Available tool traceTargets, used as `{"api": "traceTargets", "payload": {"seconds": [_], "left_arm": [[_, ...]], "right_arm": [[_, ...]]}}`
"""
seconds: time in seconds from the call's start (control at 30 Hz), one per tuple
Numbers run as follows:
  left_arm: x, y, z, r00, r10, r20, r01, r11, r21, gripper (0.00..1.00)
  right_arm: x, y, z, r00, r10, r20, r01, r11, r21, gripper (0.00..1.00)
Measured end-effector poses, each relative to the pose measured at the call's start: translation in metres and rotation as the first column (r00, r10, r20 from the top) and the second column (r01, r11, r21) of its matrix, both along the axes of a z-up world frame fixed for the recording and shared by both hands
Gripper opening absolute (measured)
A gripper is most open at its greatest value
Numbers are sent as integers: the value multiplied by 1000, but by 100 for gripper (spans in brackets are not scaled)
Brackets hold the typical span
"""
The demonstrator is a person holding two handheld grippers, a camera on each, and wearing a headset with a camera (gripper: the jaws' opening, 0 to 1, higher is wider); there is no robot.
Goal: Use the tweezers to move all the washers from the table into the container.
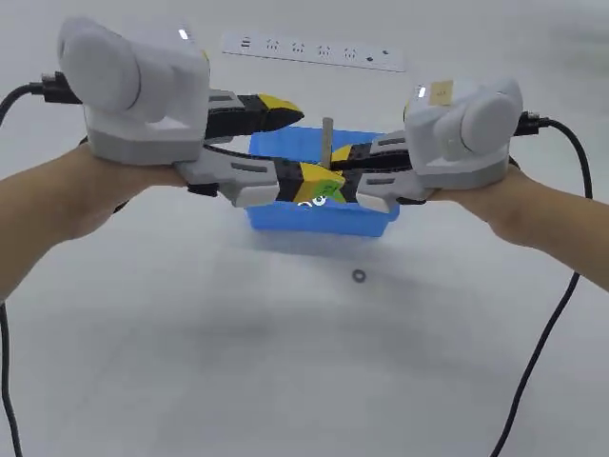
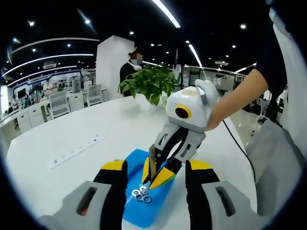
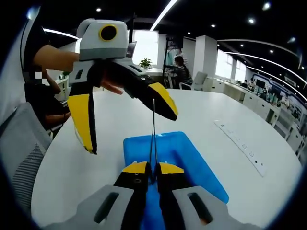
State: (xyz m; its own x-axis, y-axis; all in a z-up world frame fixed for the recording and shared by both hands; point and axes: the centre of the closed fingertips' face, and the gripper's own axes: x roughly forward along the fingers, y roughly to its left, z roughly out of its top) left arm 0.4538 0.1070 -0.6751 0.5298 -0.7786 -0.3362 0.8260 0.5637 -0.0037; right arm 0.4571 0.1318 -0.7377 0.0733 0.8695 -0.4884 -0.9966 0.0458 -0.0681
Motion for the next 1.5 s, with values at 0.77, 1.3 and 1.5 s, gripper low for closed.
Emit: {"api": "traceTargets", "payload": {"seconds": [0.77,1.3,1.5], "left_arm": [[-5,-25,20,982,-166,87,161,985,55,7],[-7,-31,15,964,-224,143,207,970,127,4],[-3,-25,15,969,-196,150,174,973,150,4]], "right_arm": [[-12,5,6,998,66,19,-66,998,-13,8],[-10,-3,4,999,24,41,-22,999,-49,13],[-2,-6,7,999,-30,29,32,998,-61,21]]}}
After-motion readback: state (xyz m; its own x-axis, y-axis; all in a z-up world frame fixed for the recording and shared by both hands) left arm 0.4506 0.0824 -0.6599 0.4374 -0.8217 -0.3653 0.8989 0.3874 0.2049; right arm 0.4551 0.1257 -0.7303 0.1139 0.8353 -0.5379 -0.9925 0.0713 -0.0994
